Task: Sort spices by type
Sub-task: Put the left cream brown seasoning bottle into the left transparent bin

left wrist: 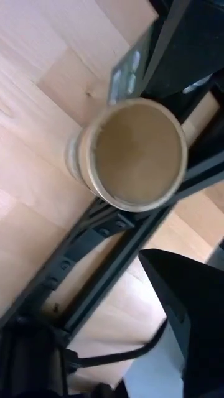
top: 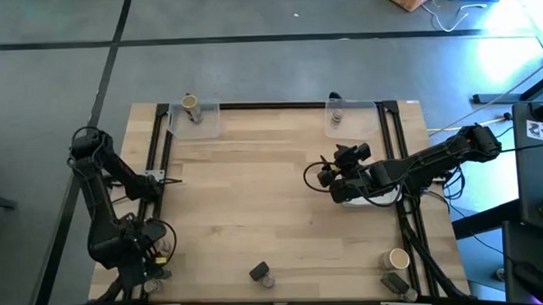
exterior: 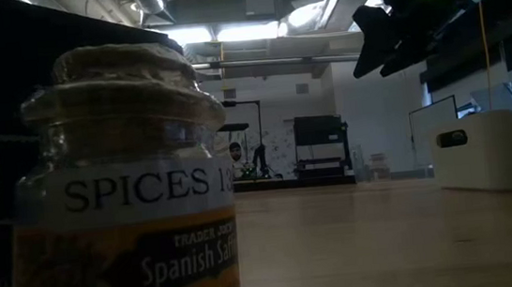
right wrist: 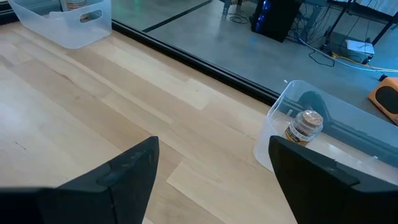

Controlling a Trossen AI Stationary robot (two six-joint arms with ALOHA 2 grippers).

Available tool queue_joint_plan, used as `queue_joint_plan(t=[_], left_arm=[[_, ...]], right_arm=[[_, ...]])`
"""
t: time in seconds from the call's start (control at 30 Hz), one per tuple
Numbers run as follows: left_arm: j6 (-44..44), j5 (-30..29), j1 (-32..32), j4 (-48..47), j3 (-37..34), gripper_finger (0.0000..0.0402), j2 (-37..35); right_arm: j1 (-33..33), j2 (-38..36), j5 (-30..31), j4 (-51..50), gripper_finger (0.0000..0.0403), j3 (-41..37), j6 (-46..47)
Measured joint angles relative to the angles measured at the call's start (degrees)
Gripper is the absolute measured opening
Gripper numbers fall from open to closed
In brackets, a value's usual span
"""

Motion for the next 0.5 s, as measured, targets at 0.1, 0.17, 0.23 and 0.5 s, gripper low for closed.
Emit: queue_joint_plan(t=[0.1, 0.17, 0.23, 0.5], left_arm=[[-0.1, -2.14, 0.0, 1.01, 0.0, 0.0395, 0.0], [-0.19, -2.74, 0.0, 1.36, 0.0, 0.0395, 0.0], [-0.22, -2.79, 0.02, 1.12, 0.0, 0.0395, 0.0], [-0.23, -2.81, -0.99, 0.03, 0.0, 0.0395, 0.94]], right_arm=[[0.0, 0.0, 0.0, 0.16, 0.0303, 0.0, 0.0], [0.0, 0.0, 0.0, 0.22, 0.0303, 0.0, 0.0], [0.0, 0.0, 0.0, 0.22, 0.0303, 0.0, 0.0], [0.04, 0.0, 0.0, 0.25, 0.0303, 0.0, 0.0]])
